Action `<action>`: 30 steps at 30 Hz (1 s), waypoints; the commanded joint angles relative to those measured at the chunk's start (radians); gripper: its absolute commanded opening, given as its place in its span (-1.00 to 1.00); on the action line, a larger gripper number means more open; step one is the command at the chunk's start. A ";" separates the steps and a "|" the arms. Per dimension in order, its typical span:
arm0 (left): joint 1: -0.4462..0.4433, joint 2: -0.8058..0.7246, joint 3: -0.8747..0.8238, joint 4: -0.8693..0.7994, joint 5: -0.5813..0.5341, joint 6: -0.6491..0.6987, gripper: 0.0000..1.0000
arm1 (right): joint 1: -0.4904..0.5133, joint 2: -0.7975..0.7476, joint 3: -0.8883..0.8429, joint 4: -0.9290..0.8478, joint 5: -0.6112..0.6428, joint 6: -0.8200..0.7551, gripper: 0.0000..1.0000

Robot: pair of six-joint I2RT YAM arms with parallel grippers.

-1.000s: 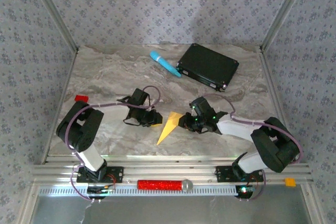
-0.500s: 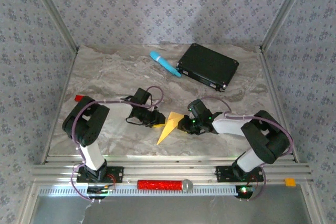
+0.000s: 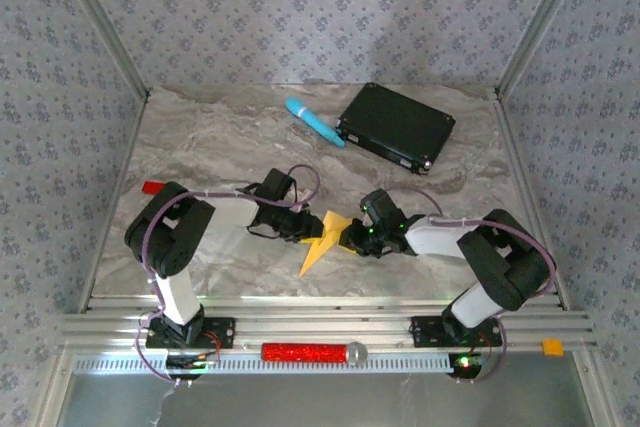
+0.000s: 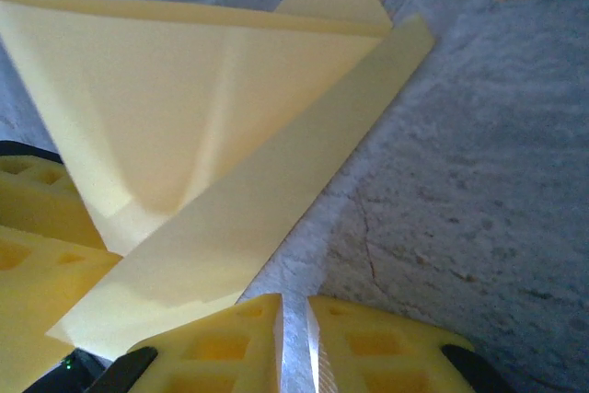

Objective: Fold a paper plane with a square sheet of paper (pick it up from the middle)

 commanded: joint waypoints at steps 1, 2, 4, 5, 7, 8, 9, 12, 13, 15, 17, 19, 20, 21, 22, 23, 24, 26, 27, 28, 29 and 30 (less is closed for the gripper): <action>-0.009 -0.054 -0.001 0.022 -0.002 0.006 -0.58 | 0.008 0.037 -0.032 0.081 0.010 0.028 -0.64; -0.012 -0.072 -0.004 0.018 -0.018 0.012 -0.65 | 0.004 0.025 -0.035 0.086 0.008 0.031 -0.64; -0.020 -0.103 -0.003 -0.010 -0.067 0.029 -0.78 | -0.001 -0.006 -0.042 0.091 0.006 0.039 -0.60; -0.026 -0.121 -0.003 -0.026 -0.095 0.037 -0.82 | -0.003 -0.023 -0.045 0.091 0.005 0.042 -0.58; -0.037 -0.155 -0.004 -0.052 -0.154 0.048 -0.85 | -0.003 -0.063 -0.044 0.082 0.007 0.043 -0.50; -0.045 -0.171 -0.005 -0.070 -0.198 0.055 -0.87 | -0.004 -0.086 -0.041 0.071 0.009 0.043 -0.44; -0.055 -0.190 -0.003 -0.093 -0.247 0.061 -0.88 | -0.004 -0.105 -0.036 0.062 0.014 0.045 -0.38; -0.082 -0.235 0.008 -0.174 -0.398 0.071 -0.90 | -0.001 -0.158 -0.019 0.041 0.033 0.058 -0.25; -0.087 -0.242 0.013 -0.201 -0.436 0.069 -0.90 | 0.002 -0.169 -0.015 0.043 0.041 0.064 -0.19; -0.094 -0.256 0.020 -0.238 -0.489 0.070 -0.91 | 0.008 -0.181 0.001 0.043 0.053 0.075 -0.14; -0.099 -0.276 0.013 -0.241 -0.512 0.070 -0.90 | 0.012 -0.177 0.023 0.041 0.048 0.077 -0.10; -0.104 -0.293 0.007 -0.240 -0.521 0.068 -0.90 | 0.021 -0.159 0.044 0.037 0.047 0.085 -0.08; -0.106 -0.299 0.006 -0.243 -0.525 0.067 -0.90 | 0.027 -0.147 0.057 0.041 0.048 0.092 -0.08; -0.109 -0.304 0.005 -0.244 -0.532 0.069 -0.90 | 0.036 -0.128 0.070 0.047 0.050 0.098 -0.08; -0.112 -0.308 0.002 -0.245 -0.535 0.069 -0.89 | 0.044 -0.112 0.083 0.048 0.051 0.105 -0.08; -0.114 -0.310 0.001 -0.246 -0.541 0.070 -0.89 | 0.049 -0.094 0.100 0.046 0.047 0.112 -0.08; -0.117 -0.313 -0.001 -0.247 -0.544 0.070 -0.89 | 0.053 -0.067 0.116 0.047 0.039 0.116 -0.08; -0.119 -0.314 -0.001 -0.249 -0.545 0.070 -0.89 | 0.064 -0.030 0.143 0.056 0.030 0.120 -0.08; -0.124 -0.315 -0.002 -0.252 -0.548 0.071 -0.89 | 0.068 -0.012 0.154 0.060 0.029 0.126 -0.09; -0.127 -0.317 -0.002 -0.255 -0.555 0.071 -0.89 | 0.072 0.004 0.166 0.053 0.030 0.129 -0.08; -0.129 -0.320 -0.004 -0.256 -0.560 0.071 -0.89 | 0.074 0.021 0.178 0.040 0.031 0.134 -0.09; -0.131 -0.324 -0.006 -0.257 -0.562 0.070 -0.88 | 0.075 0.038 0.189 0.026 0.033 0.136 -0.11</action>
